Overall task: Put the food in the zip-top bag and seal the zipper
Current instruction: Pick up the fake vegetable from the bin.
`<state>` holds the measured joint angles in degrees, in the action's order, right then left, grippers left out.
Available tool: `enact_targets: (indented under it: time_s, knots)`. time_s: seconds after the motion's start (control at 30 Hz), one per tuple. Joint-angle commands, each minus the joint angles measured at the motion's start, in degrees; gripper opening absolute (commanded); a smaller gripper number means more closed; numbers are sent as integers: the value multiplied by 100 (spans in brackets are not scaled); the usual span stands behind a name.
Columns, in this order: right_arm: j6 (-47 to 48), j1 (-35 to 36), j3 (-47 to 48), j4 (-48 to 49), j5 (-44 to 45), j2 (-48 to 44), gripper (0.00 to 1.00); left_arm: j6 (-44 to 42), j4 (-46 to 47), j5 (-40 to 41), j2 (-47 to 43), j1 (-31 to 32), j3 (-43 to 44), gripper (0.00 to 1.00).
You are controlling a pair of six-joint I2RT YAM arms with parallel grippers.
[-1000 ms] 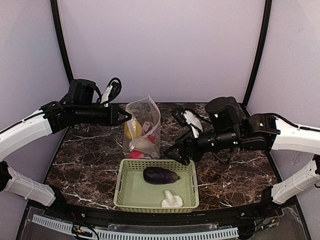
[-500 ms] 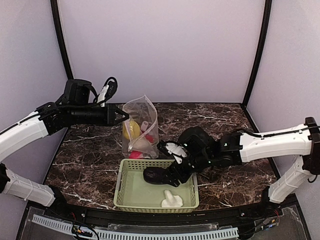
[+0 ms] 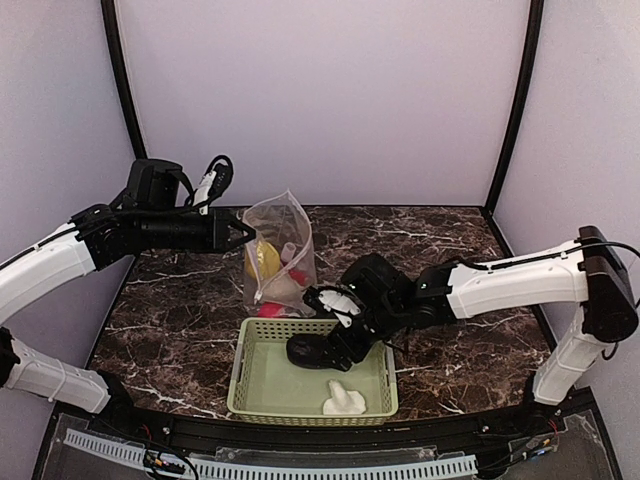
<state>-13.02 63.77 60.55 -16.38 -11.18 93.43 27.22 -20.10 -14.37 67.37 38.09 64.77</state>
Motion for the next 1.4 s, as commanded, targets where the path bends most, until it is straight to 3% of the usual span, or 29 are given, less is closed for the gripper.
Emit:
enact_targets:
  time_s: [0.0,0.37,0.73,0.97,1.37]
  knots:
    - [330,-44,212,193,-105,253,78,-42,-93,-11,-76,-34,75,1]
    - [74,368,143,249,-5,429,76,-49,-173,30,-141,-38,64,1]
    - [-490,549,33,337,1065,414,78,-14,-73,-85,-23,-37,83,1]
    - [-347,532,153,355,1489,503,83,-33,-132,-67,-15,-39,141,1]
    - [222,479,280,645,1322,905,83,11,-106,-92,21,-38,157,1]
